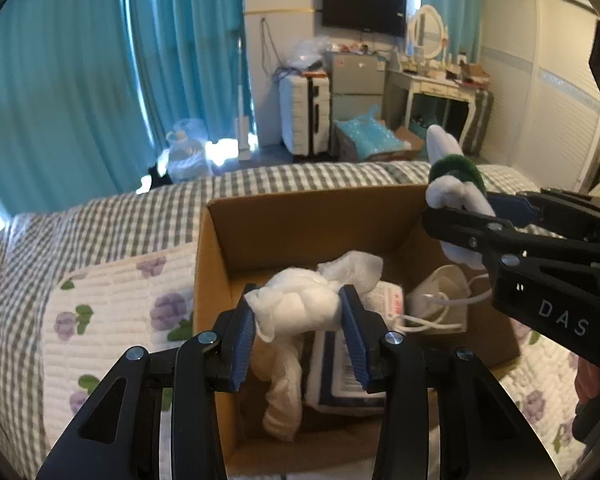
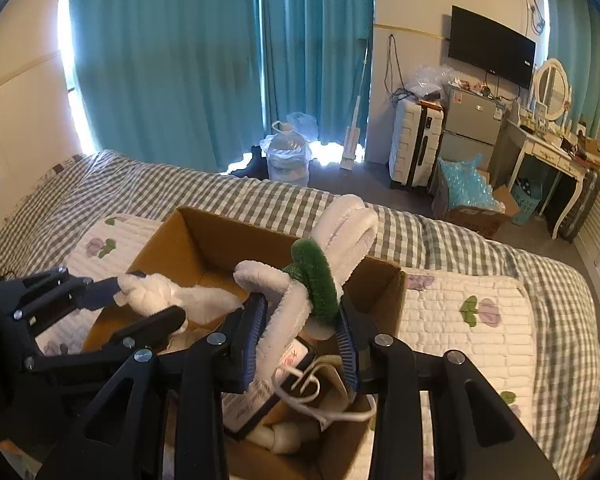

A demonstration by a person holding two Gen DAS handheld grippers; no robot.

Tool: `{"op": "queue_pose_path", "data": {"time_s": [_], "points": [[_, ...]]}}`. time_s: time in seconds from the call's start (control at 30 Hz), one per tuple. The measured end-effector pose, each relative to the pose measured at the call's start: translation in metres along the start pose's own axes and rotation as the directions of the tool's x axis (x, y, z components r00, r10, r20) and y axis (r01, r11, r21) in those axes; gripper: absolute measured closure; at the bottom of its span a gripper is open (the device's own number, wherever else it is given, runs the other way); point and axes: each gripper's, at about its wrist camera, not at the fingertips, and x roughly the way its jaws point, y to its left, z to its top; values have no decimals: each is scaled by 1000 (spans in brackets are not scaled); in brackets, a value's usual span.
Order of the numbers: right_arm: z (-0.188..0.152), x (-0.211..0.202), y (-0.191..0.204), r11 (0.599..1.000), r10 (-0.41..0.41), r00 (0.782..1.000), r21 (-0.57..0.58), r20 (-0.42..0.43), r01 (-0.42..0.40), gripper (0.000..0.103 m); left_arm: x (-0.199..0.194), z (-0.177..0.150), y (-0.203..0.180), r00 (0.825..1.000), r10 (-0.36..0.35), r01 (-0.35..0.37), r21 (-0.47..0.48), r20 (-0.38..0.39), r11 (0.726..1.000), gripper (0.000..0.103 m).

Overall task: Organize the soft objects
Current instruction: 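Carry the cotton piece and plush toy into the box and release both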

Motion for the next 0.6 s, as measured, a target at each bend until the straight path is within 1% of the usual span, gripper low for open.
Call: {"op": "queue_pose_path", "data": {"time_s": [0.07,0.1,0.13,0.17,0.2,0.23,0.27,0.33,0.4,0.47,0.5,0.6], "points": [[1,5,-1,1000,-7,1000,10,5,7,61,4,-2,2,1000,-13,13,-5,0,1000,58],[1,5,-2,1000,-12,1000,15,9,12,54,4,-2,2,1000,-22,22,-7,-1,1000,55],[2,4,-3,1000,-21,1000,23,15,21,45,4,-3,2,1000,-17,17,-9,-5,1000,49],[2,2,-2,999,-27,999,27,20,27,41,3,-3,2,1000,-12,12,-9,-6,1000,44],[3,-2,-2,999,-34,999,31,26,33,35,0,-4,1,1000,-11,11,-13,-5,1000,41],[4,-9,-2,999,-39,999,33,34,38,33,-3,-3,0,1000,-15,15,-17,-5,1000,37],[5,-14,-1,999,-44,998,33,38,43,32,-7,-3,-1,1000,-18,18,-22,-5,1000,35],[8,-29,0,997,-69,996,27,55,68,22,-20,0,-5,1000,-18,18,-28,3,999,34],[12,-51,1,997,-81,993,24,87,79,18,-35,5,-8,1000,-10,10,-27,16,1000,31],[16,-76,0,996,-90,990,30,112,87,15,-58,10,-13,999,-4,5,-22,41,1000,17],[18,-87,-1,995,-93,988,34,122,90,12,-72,12,-15,998,-4,5,-17,59,1000,15],[22,-129,-3,993,-112,982,46,150,106,10,-104,15,-22,995,13,-14,10,100,1000,15]]}}
